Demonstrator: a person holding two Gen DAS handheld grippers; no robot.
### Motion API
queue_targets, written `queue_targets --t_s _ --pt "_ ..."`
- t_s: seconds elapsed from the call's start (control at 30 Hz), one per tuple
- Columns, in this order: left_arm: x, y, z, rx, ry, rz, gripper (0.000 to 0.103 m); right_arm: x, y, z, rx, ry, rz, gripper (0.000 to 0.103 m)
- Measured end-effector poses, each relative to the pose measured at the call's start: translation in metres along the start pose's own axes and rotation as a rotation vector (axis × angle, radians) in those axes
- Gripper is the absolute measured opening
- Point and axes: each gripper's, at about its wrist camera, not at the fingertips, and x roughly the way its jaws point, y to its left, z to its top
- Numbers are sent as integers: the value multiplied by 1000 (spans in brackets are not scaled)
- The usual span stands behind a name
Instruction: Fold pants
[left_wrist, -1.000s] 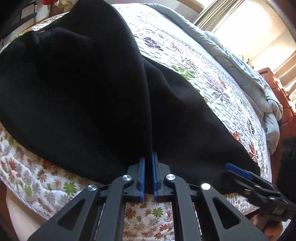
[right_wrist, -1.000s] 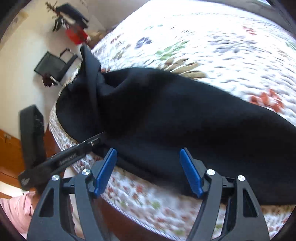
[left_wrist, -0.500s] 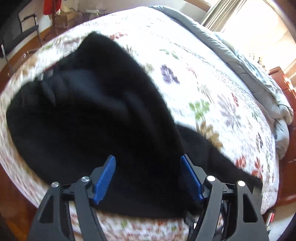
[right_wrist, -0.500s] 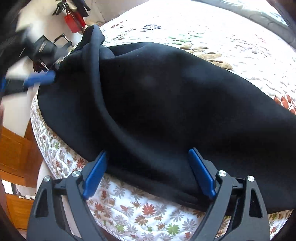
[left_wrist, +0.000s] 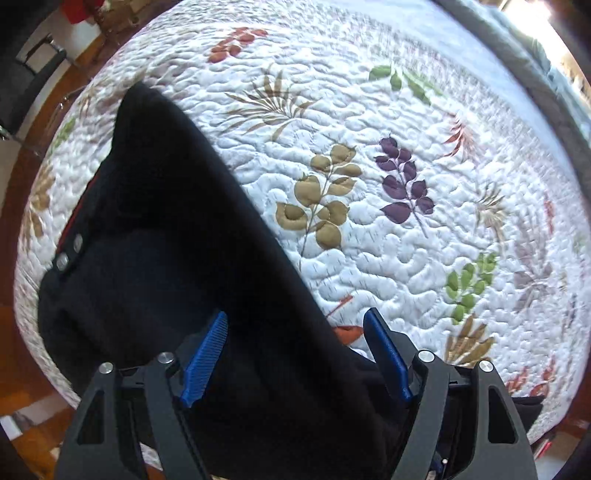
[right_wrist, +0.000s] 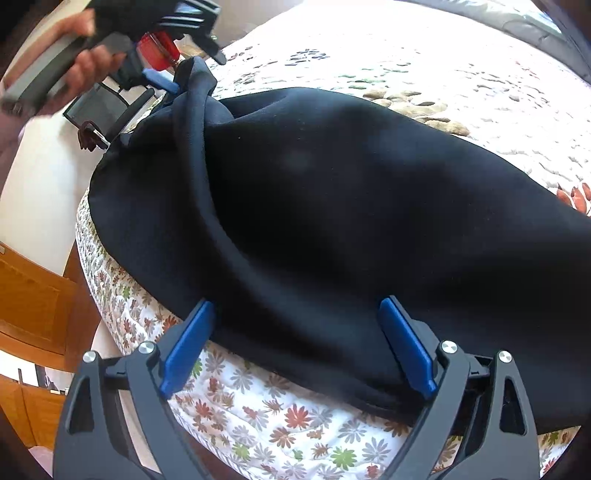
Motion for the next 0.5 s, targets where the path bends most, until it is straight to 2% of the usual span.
queue_targets --t_s 0.07,0.1,0.13,0.17,0.2,0.27,0.33,0.47,0.5 --pt "9 -2 7 0 40 44 75 -2 -3 0 4 -1 5 92" --pt "13 -3 13 -10 51 52 68 -2 -3 0 7 0 10 92" --pt "17 -2 17 -27 63 45 42 -2 -4 1 11 0 17 92" --pt "20 3 16 -49 77 9 24 -3 -6 1 19 -1 28 92" --pt "21 10 13 -82 84 -51 24 -3 -8 1 26 -2 37 92" --pt "13 17 5 -68 34 -71 15 -4 -11 2 41 -2 56 91" --pt "-3 27 -11 -67 -39 -92 12 -5 -14 2 52 -2 72 91" --pt "-46 65 -68 -96 -276 -191 11 -9 -23 5 106 -7 126 90" --pt "-57 78 -92 -116 -349 -230 11 -10 -26 6 118 -7 138 89"
